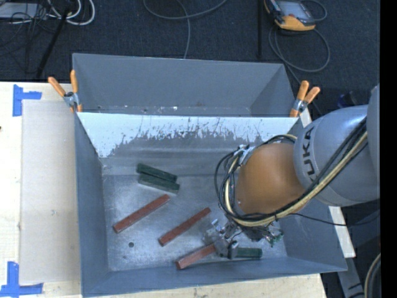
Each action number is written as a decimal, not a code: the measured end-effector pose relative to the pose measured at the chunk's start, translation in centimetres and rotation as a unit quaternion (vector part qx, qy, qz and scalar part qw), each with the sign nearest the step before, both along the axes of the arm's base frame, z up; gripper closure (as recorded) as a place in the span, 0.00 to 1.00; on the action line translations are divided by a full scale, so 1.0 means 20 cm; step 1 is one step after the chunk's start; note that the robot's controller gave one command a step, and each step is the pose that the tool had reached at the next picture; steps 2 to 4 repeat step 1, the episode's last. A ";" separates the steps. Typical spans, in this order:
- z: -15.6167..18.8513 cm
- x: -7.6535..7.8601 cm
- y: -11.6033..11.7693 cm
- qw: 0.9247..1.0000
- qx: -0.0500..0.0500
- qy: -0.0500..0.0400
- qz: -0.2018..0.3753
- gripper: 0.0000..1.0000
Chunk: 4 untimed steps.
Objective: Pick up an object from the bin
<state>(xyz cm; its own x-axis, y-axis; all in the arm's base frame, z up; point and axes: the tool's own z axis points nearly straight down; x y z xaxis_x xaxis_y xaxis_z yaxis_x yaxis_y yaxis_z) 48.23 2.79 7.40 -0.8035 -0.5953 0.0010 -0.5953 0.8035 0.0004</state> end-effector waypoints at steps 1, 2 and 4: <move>1.01 0.04 -0.02 1.000 0.000 -0.005 0.020 1.00; 1.01 0.04 -0.02 1.000 0.000 -0.005 0.020 1.00; 1.01 0.04 -0.02 1.000 0.000 -0.005 0.020 1.00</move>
Offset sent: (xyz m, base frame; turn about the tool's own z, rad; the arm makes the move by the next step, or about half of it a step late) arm 0.0069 -0.0054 0.1987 -0.0424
